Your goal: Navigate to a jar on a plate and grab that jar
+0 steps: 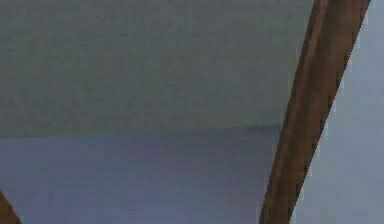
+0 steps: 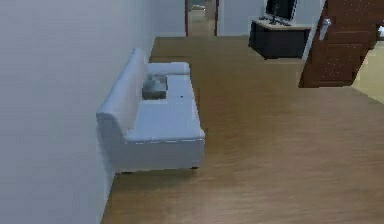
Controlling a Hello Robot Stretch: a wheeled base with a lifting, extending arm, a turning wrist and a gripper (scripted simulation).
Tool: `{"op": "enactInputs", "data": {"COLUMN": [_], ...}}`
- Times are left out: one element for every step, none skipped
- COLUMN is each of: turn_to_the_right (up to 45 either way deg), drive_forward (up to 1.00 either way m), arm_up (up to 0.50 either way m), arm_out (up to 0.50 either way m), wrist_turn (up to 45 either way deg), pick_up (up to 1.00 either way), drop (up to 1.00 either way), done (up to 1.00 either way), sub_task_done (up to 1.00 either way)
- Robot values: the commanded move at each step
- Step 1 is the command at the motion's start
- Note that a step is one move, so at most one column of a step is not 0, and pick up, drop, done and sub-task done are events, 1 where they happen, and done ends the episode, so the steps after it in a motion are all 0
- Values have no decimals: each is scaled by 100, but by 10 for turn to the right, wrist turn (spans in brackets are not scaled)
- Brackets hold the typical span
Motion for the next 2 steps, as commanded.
{"op": "enactInputs", "data": {"turn_to_the_right": [0, -450], "drive_forward": [70, 0], "arm_up": [0, 0], "arm_out": [0, 0], "wrist_turn": [0, 0], "pick_up": [0, 0], "drop": [0, 0], "done": [0, 0], "sub_task_done": [0, 0]}}
